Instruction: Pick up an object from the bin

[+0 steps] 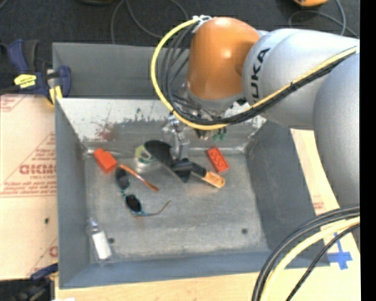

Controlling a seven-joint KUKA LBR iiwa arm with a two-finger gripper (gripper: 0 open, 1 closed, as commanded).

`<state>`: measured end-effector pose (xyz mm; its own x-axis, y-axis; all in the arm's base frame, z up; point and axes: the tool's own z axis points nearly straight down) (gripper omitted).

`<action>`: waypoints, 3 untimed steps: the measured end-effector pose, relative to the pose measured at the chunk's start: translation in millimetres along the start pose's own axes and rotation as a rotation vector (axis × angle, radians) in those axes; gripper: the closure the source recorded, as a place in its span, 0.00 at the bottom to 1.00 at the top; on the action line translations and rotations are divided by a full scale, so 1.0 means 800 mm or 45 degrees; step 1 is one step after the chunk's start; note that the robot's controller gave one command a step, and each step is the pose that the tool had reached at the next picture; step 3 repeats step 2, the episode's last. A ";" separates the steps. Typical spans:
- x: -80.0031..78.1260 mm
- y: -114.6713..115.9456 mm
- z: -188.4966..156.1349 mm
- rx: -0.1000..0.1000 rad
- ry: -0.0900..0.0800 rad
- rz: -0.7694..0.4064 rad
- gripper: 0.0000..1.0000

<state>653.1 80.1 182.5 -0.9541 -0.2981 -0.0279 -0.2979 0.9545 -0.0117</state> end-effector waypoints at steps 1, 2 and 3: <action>0.042 -0.031 0.028 -0.005 0.011 -0.151 1.00; 0.049 -0.039 0.030 -0.004 0.011 -0.084 1.00; 0.049 -0.039 0.030 -0.004 0.011 -0.084 1.00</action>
Offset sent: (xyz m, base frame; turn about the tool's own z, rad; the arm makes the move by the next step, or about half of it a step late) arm -0.0376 -0.0105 -0.0410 -0.0064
